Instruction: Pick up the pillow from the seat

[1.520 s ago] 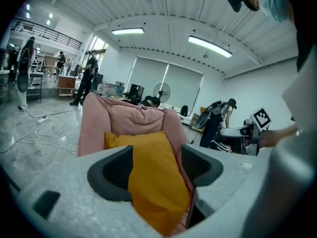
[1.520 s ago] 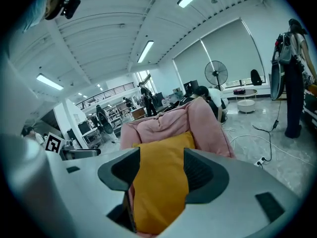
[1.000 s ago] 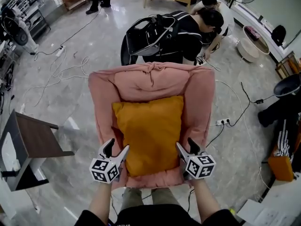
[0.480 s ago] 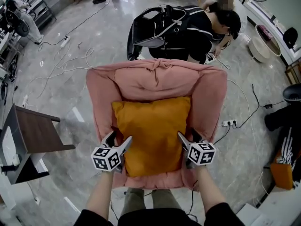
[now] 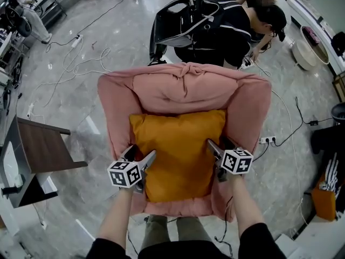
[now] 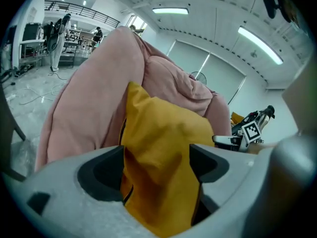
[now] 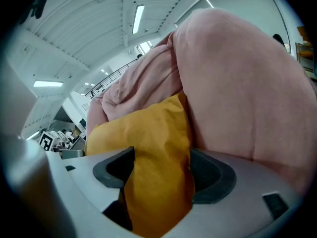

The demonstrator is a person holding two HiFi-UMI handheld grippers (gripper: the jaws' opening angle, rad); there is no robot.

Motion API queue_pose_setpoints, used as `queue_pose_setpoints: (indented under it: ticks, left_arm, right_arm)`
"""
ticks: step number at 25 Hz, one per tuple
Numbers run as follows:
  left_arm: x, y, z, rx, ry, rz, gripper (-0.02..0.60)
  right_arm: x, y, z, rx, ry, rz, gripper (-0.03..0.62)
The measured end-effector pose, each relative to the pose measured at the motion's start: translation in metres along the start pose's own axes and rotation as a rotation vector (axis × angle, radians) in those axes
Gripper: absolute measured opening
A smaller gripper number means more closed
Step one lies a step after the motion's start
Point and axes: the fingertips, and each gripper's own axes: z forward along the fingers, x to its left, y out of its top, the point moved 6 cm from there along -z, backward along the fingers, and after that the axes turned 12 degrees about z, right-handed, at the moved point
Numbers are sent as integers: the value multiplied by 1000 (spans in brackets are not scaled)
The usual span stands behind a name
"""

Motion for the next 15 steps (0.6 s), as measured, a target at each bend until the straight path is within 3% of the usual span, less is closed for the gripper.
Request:
queue_pose_setpoints:
  ticks: [7,10,15]
  left_arm:
    - [1,-3,18,6,-8,-18,400]
    - [0,-3,22,9,-10,-7,395]
    - [-5,-3,20,45,-12,45,268]
  right_arm:
    - [-6,-10,17,23,100,134,327]
    - [-3,-10,17,22,119,144,268]
    - [6,-19,13,12,87,126,173]
